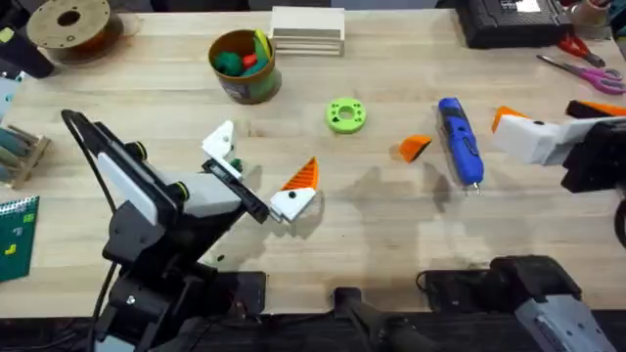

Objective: Pick up the gripper from the table and insert it into the empty holder that is missing its gripper. Then pick up a screw, insert it into the mounting hole, and use the screwdriver to tighten it. Finally, clean up the table by picking up the vegetable and placing it into the bucket.

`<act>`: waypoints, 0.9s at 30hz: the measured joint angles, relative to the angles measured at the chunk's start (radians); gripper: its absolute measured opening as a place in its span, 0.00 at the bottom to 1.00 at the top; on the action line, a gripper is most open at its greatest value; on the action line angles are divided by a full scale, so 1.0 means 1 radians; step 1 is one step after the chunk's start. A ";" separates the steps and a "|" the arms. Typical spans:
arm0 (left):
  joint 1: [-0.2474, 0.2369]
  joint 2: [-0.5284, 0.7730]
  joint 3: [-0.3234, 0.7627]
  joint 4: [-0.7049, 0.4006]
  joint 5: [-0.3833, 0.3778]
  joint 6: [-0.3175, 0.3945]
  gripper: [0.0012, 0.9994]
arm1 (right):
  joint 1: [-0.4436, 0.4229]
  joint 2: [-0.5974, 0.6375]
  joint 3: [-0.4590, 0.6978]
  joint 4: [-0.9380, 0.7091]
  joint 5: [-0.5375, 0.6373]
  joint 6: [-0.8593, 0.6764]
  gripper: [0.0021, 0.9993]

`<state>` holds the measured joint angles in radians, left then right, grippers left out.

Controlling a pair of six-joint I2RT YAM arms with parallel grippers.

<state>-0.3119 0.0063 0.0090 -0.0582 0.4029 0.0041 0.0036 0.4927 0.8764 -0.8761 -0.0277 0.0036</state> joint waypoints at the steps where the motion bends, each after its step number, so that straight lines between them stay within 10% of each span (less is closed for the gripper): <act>1: 0.000 0.000 0.000 0.000 0.008 -0.006 0.99 | 0.000 0.000 0.000 0.000 0.000 0.000 0.95; 15: 0.000 0.000 0.000 0.001 0.221 -0.091 0.99 | 0.000 0.000 0.000 0.000 0.001 0.000 0.95; 27: 0.000 0.000 0.000 0.000 0.256 -0.095 0.99 | 0.000 0.047 0.000 0.015 -0.050 0.005 0.95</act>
<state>-0.3119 0.0063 0.0090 -0.0582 0.6594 -0.0909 0.0036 0.5398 0.8764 -0.8609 -0.0775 0.0086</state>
